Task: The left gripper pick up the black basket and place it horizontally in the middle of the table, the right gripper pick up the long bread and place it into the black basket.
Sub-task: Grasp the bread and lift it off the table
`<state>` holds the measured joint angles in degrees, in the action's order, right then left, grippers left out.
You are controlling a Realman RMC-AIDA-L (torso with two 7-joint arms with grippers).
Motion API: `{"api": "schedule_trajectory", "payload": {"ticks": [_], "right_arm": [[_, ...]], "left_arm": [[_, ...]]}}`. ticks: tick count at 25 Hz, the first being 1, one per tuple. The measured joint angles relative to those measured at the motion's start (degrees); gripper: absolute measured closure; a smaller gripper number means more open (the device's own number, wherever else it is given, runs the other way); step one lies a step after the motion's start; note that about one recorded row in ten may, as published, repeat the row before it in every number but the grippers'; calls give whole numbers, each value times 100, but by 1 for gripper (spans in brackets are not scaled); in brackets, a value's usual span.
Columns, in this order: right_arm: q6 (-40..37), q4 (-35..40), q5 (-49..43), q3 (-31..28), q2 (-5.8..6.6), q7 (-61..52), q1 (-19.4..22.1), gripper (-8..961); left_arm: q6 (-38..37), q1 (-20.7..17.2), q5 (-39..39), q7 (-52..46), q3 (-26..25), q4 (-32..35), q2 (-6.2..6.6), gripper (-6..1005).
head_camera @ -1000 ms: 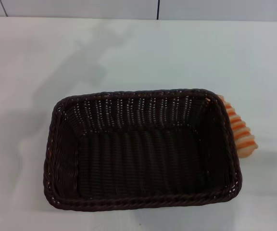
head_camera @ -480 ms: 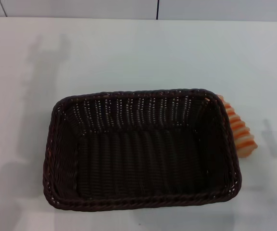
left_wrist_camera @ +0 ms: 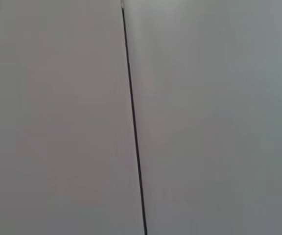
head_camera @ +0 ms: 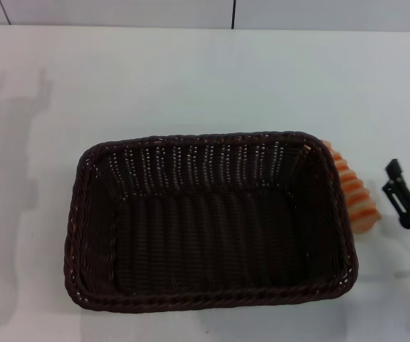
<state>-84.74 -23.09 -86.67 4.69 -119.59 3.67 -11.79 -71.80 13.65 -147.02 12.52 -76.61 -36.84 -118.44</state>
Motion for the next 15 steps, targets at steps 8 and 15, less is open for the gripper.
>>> {"api": "schedule_trajectory", "payload": {"ticks": [8, 15], "right_arm": [[416, -130, -47, 208, 7, -11, -302, 156], [1398, -168, -69, 202, 5, -39, -672, 184]], "left_arm": [[85, 93, 1, 31, 113, 237, -13, 285], [125, 114, -7, 35, 121, 277, -13, 286]]}}
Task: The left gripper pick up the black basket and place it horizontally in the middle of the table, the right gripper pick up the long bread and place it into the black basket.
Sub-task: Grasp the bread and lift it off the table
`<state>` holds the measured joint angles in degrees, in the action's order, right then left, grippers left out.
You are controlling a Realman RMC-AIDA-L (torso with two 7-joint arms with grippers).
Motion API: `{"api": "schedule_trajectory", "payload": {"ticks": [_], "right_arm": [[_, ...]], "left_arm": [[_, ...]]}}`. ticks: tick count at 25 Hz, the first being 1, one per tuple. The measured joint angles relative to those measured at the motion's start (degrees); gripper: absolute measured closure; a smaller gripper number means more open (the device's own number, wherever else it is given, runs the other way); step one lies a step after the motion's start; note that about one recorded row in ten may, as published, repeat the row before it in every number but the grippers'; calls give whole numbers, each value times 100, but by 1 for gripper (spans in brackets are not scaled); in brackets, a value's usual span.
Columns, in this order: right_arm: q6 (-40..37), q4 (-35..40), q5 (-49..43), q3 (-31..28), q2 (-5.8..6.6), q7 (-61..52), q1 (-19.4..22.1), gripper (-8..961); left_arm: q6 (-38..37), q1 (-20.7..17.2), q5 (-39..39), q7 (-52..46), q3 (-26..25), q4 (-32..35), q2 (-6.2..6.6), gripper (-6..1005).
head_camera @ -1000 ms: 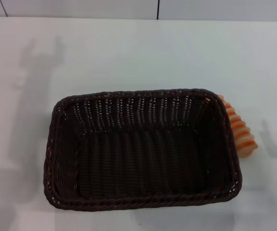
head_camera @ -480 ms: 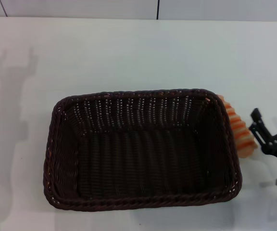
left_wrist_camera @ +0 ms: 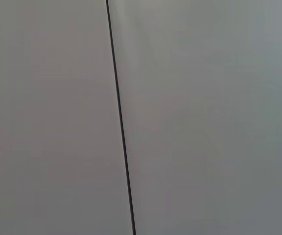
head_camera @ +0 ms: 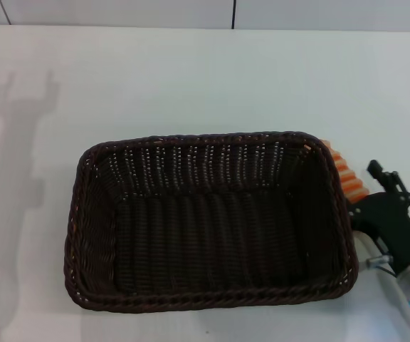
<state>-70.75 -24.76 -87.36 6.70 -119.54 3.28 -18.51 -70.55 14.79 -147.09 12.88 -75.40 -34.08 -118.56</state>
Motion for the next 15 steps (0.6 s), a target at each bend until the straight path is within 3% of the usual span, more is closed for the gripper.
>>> {"api": "schedule_trajectory", "payload": {"ticks": [5, 13, 15], "right_arm": [[244, -165, 0, -17, 18, -3, -142, 204], [18, -250, 182, -155, 29, -2, 75, 237], [-160, -250, 221, -227, 28, -1, 167, 334]], "left_arm": [[11, 31, -4, 0, 21, 69, 0, 286], [-6, 41, -23, -1, 103, 113, 2, 287], [7, 41, -22, -1, 109, 131, 7, 287]]}}
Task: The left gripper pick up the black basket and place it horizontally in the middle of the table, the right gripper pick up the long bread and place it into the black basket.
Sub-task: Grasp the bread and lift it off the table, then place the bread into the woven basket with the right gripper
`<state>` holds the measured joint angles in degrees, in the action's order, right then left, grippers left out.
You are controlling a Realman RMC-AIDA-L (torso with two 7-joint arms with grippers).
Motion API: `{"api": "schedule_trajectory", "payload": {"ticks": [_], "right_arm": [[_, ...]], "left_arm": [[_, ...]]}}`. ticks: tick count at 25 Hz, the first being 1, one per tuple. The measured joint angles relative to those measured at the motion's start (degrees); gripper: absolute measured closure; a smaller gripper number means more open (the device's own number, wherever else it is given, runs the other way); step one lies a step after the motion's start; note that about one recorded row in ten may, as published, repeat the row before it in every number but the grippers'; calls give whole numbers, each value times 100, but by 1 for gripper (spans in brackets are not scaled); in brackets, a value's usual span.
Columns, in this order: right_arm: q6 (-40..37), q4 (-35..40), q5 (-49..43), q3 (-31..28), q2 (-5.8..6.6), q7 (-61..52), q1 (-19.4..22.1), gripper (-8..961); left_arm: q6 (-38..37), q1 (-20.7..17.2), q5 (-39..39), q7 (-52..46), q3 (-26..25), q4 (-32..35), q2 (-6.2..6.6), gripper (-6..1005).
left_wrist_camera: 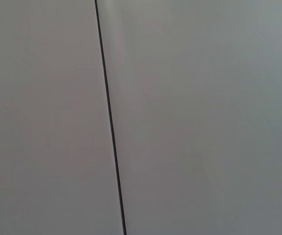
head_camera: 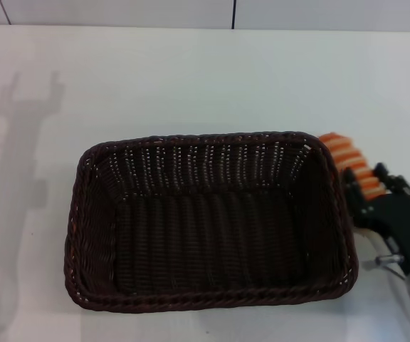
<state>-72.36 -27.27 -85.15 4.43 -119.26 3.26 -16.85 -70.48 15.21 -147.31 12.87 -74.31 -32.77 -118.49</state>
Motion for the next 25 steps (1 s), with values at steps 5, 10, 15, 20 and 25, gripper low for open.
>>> {"api": "schedule_trajectory", "payload": {"ticks": [5, 10, 15, 20, 25], "right_arm": [[-1150, -63, 64, -293, -18, 42, 436, 464], [-2580, -142, -59, -170, -14, 65, 719, 505], [-3402, -164, -1275, -17, -5, 120, 566, 527], [-2670, -174, -2509, 51, 4, 7, -50, 562], [-1965, -472, -2916, 18, -8, -2, -286, 593]], "left_arm": [[6, 0, 0, 1, 41, 59, 2, 288], [8, 0, 1, 2, 41, 77, 2, 288], [18, -1, -1, 5, 48, 86, -5, 289], [19, 4, 2, 5, 49, 87, -7, 290], [4, -24, 4, 6, 48, 88, -8, 290]]}}
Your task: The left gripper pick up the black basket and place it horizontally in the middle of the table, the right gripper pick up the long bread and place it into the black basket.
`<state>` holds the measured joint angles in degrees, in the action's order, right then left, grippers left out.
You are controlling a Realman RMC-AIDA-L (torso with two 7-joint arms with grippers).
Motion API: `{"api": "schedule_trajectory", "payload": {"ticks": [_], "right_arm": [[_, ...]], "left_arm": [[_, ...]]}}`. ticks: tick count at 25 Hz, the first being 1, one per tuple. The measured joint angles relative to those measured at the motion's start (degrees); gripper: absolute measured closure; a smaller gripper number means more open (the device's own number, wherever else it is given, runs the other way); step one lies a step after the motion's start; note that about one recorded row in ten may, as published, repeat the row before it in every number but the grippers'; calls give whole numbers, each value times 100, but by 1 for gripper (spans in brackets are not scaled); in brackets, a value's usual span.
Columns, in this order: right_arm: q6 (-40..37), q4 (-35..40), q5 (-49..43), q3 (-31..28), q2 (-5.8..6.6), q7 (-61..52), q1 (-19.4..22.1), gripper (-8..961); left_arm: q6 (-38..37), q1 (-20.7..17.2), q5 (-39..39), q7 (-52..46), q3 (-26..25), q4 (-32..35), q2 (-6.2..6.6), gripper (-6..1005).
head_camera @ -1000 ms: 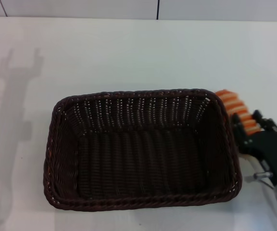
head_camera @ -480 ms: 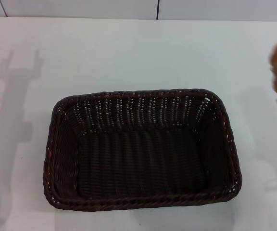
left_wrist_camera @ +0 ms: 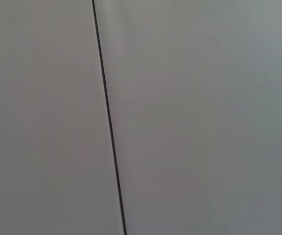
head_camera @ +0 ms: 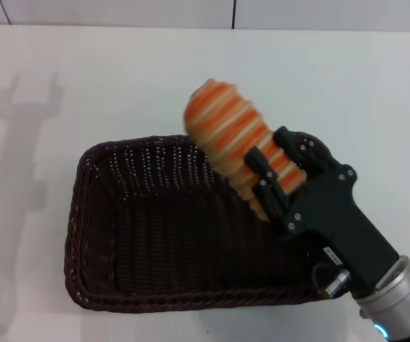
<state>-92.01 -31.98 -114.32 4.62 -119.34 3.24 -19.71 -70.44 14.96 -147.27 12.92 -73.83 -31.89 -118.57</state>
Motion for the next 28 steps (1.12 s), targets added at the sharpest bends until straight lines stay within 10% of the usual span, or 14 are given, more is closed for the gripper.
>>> {"api": "schedule_trajectory", "payload": {"ticks": [15, 28], "right_arm": [[-138, 121, 313, -640, 9, -241, 372, 213], [-1932, 690, 4444, -2163, -16, -221, 1811, 127]], "left_arm": [[2, -17, 30, -27, -47, 116, 10, 289], [23, -15, 70, -376, -687, 817, 6, 290]]}}
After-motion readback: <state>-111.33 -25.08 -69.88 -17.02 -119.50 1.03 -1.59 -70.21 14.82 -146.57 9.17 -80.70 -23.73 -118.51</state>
